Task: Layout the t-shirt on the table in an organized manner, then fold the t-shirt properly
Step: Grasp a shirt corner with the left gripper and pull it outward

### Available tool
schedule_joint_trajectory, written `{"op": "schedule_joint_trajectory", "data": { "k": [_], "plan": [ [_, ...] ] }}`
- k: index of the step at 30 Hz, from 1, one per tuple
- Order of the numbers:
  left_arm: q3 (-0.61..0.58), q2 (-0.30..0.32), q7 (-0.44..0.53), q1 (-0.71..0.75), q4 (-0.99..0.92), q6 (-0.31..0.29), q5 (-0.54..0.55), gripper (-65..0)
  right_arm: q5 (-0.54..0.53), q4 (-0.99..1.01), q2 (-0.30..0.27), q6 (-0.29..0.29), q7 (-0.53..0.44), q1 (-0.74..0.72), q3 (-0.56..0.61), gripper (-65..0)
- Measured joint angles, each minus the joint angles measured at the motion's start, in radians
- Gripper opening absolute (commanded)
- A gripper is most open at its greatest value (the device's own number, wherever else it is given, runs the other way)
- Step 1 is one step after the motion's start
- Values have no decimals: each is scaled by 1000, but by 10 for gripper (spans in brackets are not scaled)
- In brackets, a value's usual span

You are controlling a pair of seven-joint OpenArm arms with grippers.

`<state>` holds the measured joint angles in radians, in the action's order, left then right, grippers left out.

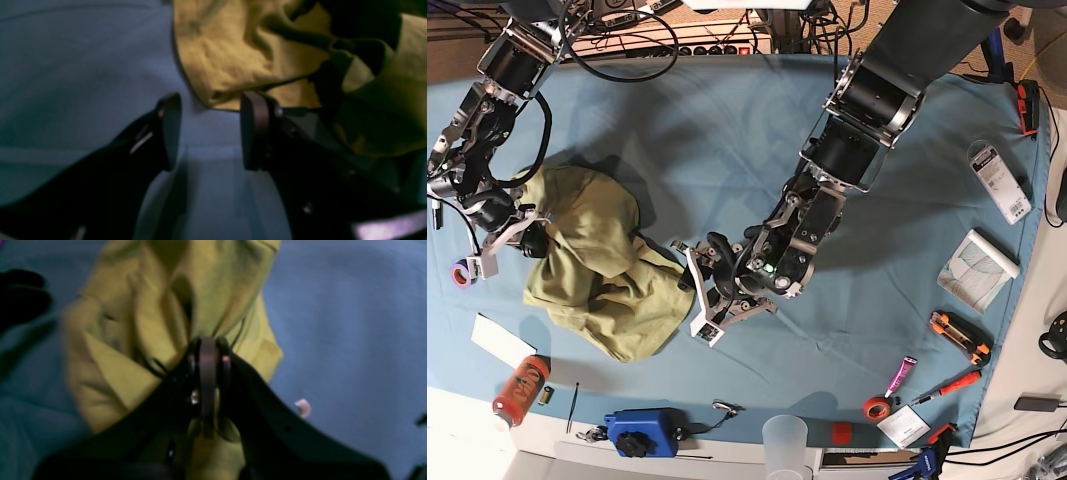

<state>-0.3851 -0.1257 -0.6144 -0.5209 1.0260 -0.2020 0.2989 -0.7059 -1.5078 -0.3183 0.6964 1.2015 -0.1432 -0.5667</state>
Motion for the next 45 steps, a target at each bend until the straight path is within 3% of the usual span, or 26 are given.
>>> {"op": "schedule_joint_trajectory", "data": {
  "k": [3,7,9,17,20,24,29,32,35,37,41,45],
  "plan": [
    [0,-2,4,1,0,0,0,-356,-97,0,0,0,60,0,0,-650],
    [0,-2,-5,12,0,0,0,-356,-273,0,-1,0,215,0,0,-650],
    [0,-2,-8,13,0,-1,0,-356,-316,-1,-1,0,215,2,-1,-650],
    [0,-2,-4,11,0,-13,0,-356,-260,-5,-6,0,213,3,-151,-650],
    [0,-4,-5,11,0,-87,3,-356,-263,-6,-6,0,211,23,-150,-650],
    [-1,-6,-21,16,0,-134,20,-356,-259,-5,0,0,213,59,-150,-650],
    [0,-6,-209,24,0,-293,193,-356,-222,-5,0,0,212,58,-150,-650],
    [-2,-6,-201,24,0,-382,268,-356,-218,-6,0,0,212,59,-150,-650],
    [-1,-6,-132,24,0,-378,244,-356,-219,-6,0,0,212,58,-150,-650],
    [-4,-6,-83,25,0,-327,216,-356,-241,-5,0,0,212,59,-150,-650],
    [-15,-6,-72,28,0,-312,192,-356,-332,-5,0,0,212,61,-150,-650],
    [-52,-6,-125,49,0,-450,246,-356,-347,-5,0,0,212,61,-150,-650]
  ]
}}
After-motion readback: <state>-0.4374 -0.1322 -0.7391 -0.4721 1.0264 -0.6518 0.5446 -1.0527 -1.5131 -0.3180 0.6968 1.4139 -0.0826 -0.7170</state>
